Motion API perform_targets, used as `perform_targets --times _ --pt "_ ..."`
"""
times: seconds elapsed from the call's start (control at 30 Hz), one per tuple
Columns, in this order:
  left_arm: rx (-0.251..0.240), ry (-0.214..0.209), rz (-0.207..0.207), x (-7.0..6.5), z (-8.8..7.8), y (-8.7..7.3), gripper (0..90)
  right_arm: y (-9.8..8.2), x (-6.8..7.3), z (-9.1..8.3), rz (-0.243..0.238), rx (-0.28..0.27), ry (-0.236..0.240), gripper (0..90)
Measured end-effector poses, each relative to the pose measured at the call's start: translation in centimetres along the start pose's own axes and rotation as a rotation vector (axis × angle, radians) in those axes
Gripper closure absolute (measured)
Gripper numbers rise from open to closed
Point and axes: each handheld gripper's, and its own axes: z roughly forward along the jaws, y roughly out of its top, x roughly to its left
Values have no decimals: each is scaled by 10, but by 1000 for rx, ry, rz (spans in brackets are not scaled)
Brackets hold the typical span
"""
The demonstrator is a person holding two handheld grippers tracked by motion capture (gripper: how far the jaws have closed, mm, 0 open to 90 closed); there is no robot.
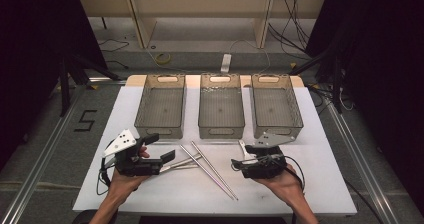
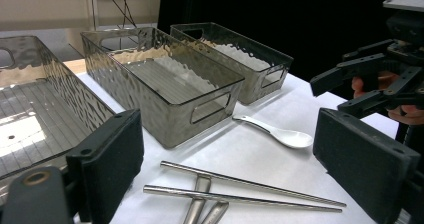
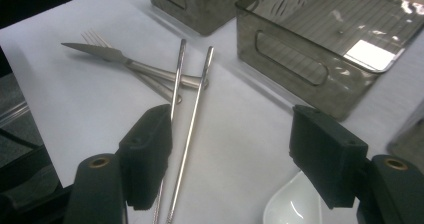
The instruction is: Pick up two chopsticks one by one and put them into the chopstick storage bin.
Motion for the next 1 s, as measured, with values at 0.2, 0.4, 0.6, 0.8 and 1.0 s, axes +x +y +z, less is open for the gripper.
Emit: perform_targets --times 0.2,0.4,0.6,0.8,1.0 --pt "-7 7 -11 1 0 0 121 10 2 12 -4 64 13 371" --pt "-13 10 -7 2 -2 1 121 15 2 25 6 123 37 406" --pt "-9 15 -1 1 -1 1 120 21 4 50 8 213 42 440" --pt "-7 20 7 1 -2 1 120 25 11 74 -17 297 55 490" --pt "-8 22 5 1 -2 1 121 26 15 91 -36 356 65 540"
